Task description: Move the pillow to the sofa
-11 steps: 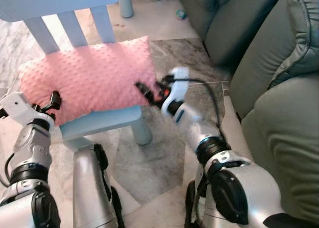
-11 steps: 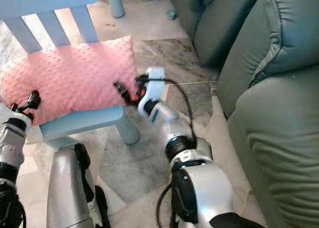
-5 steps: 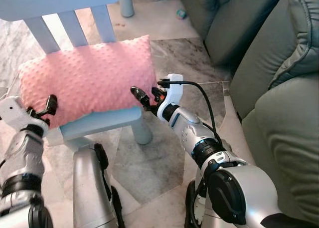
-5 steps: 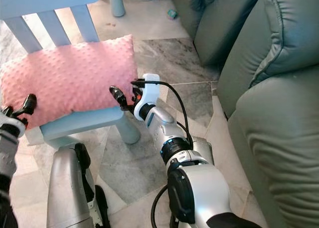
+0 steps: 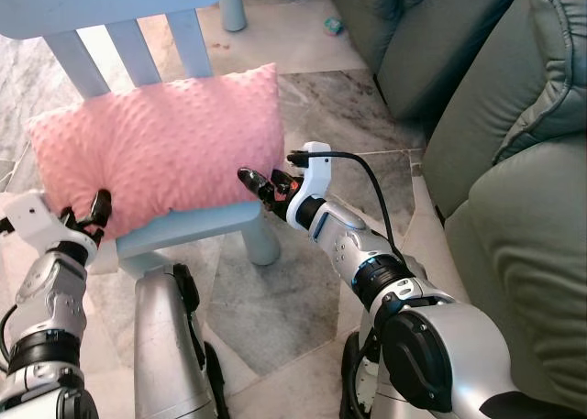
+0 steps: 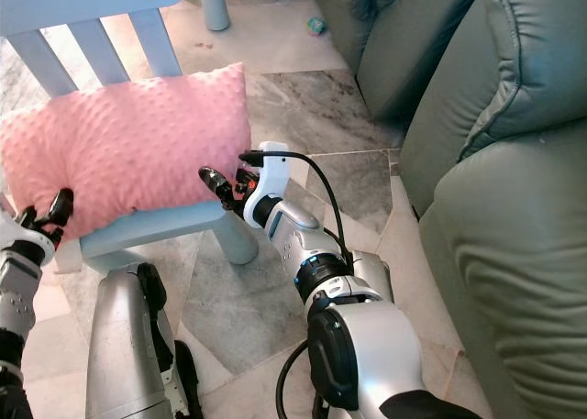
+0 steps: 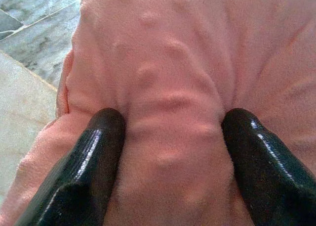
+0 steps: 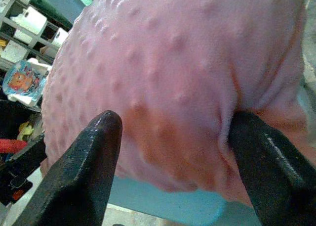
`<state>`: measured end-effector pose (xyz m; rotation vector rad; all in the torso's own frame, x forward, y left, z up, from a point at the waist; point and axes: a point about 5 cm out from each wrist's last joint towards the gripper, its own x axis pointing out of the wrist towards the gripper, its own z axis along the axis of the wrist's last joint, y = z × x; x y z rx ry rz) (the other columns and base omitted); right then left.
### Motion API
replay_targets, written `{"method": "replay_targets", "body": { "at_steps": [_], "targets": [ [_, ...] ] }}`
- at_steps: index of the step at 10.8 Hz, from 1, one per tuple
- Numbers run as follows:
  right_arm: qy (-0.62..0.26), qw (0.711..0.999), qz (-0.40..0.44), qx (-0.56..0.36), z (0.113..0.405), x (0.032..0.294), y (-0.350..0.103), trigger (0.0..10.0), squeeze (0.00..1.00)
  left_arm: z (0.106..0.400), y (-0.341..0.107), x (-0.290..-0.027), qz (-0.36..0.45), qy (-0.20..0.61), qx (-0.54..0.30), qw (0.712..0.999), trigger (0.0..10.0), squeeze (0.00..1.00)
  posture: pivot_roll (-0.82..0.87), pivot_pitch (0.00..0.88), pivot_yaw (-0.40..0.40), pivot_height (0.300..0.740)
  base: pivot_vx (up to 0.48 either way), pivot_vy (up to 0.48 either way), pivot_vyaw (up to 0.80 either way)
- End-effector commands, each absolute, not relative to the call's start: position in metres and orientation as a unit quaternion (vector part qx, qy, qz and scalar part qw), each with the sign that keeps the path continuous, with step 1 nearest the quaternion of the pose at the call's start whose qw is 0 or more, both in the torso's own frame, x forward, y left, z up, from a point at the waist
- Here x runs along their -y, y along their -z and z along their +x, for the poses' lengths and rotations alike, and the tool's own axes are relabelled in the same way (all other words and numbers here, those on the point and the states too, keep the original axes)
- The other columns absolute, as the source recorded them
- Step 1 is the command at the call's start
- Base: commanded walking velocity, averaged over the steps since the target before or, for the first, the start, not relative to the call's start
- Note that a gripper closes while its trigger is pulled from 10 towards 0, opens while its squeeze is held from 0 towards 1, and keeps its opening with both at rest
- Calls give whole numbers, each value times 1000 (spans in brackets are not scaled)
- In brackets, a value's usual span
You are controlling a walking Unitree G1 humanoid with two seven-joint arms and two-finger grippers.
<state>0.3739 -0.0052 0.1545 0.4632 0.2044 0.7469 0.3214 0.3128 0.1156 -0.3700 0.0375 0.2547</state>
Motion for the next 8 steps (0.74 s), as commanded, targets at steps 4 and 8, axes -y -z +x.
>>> {"method": "replay_targets", "body": {
  "at_steps": [4, 8],
  "targets": [
    [-449, 846, 240, -159, 335, -50, -129, 0, 0, 307, -88, -314, -221, -153, -72, 961, 0, 0, 39, 401, -9, 430, 0, 0, 0],
    [-446, 848, 233, -166, 335, -41, -122, 0, 0, 306, -85, -312, -256, -159, -70, 951, 0, 0, 30, 397, -7, 430, 0, 0, 0]
  ]
}}
